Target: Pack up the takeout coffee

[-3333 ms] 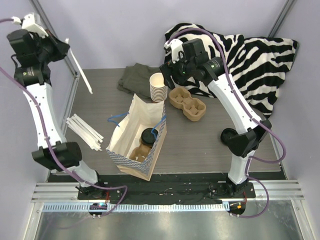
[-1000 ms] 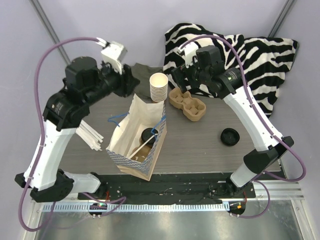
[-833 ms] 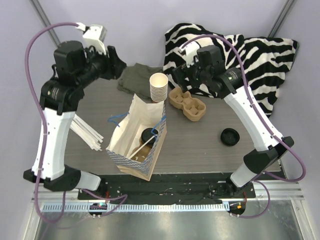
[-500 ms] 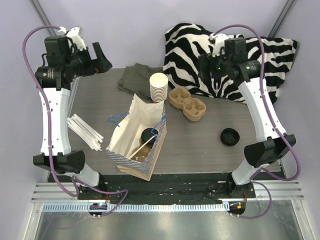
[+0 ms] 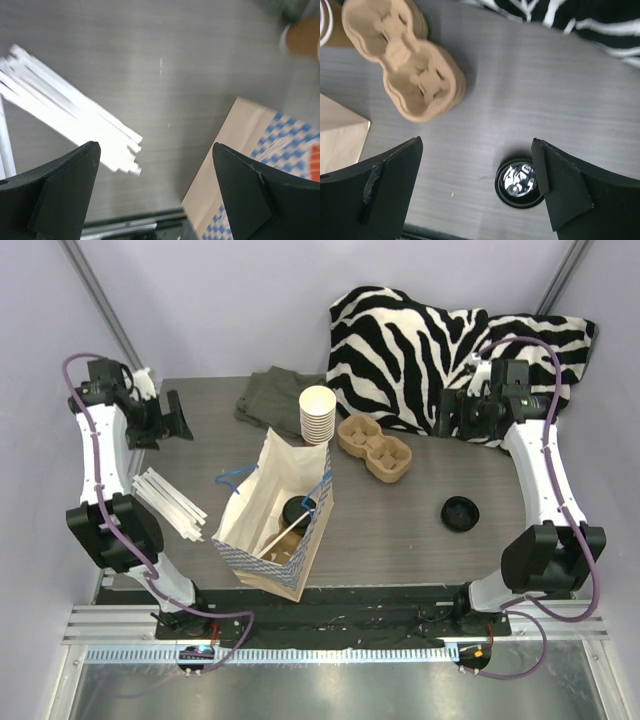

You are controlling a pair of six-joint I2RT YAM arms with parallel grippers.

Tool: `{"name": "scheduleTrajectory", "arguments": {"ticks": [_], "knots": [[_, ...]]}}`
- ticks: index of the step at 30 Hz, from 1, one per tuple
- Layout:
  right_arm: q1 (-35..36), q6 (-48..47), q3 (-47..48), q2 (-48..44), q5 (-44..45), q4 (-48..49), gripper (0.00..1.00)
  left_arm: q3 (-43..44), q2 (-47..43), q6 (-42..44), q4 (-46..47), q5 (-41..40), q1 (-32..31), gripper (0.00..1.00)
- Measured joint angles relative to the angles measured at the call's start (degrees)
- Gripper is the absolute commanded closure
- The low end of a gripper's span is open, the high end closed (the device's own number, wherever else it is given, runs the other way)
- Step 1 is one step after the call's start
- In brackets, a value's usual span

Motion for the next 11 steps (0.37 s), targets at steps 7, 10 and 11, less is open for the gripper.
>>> {"name": "scheduleTrajectory", "arguments": {"ticks": [7,10,11], "knots": [[-1.1,0.2,-10.8,-7.0,-1.0,0.8,0.0,-18.2,-7.1,6.0,1.7,0.5,-0.1,0.0],[-1.2,0.3,-13.6,-9.5,-1.3,1.0,0.0,-20.3,-11.0,6.6,2.6,1.1,-0.1,0.0],[-1.2,0.4,-13.9,-10.0,-1.4,1.0,0.0,-20.6,-12.2,6.6,3.0,1.1,-0.1,0.0]]}}
